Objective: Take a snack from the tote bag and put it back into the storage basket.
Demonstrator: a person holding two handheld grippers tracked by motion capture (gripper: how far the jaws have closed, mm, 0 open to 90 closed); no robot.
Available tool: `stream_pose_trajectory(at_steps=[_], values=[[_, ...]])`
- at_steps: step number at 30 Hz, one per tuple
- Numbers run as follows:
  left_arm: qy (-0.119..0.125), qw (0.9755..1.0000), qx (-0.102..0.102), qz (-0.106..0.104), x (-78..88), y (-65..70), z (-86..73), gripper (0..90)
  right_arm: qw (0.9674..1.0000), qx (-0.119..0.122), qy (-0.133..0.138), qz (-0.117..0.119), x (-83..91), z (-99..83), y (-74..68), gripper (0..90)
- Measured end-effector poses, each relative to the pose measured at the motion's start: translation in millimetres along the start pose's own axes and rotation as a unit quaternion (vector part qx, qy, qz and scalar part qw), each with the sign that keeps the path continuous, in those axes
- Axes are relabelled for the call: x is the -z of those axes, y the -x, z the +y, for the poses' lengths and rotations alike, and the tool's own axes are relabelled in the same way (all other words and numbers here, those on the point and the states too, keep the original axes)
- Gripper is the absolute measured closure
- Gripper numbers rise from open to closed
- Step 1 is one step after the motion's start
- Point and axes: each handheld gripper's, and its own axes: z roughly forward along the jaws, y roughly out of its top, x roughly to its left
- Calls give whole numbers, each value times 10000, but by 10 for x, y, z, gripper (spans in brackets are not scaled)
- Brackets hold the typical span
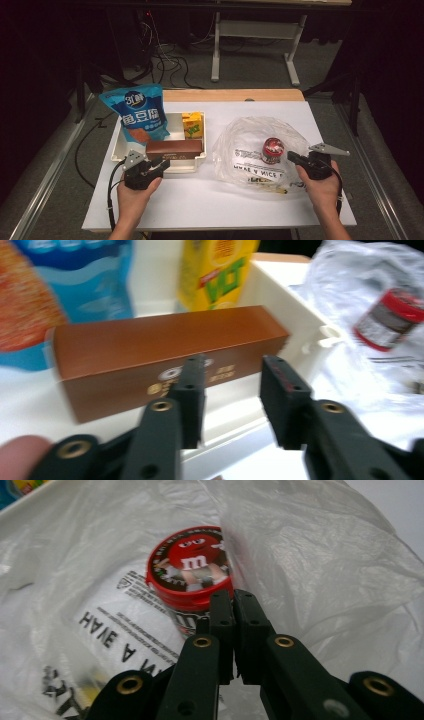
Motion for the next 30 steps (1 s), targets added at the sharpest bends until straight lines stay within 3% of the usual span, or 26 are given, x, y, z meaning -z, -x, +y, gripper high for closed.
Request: stream_pose_trajectory(at_steps=[5,9,12,14,18,22,23,25,30], values=[[105,9995,-230,-202,-5,68,14,479,9994,-126,-216,-224,-119,1,175,896],[86,9995,-253,-170,-18,77,10,469,9978,-217,-463,-426,-228,-21,346,878],[41,9996,-230,-143,-17,56,7,470,9978,-342,-366,-444,-190,-27,390,834],[41,9997,-216,-106,-15,51,9,470,9991,-325,-102,-240,-85,2,334,797],[26,9998,-191,-74,-24,50,5,473,9993,52,342,167,90,85,108,704],[19,9996,-247,-99,-28,86,7,473,9977,358,362,444,63,178,-113,547],[23,9996,-248,-113,-29,91,8,472,9975,457,324,433,28,201,-156,503],[4,9996,-268,-126,-32,100,8,471,9981,524,169,290,-50,239,-213,498],[-22,9995,-274,-149,-34,99,4,470,9989,446,77,113,-221,257,-225,351]])
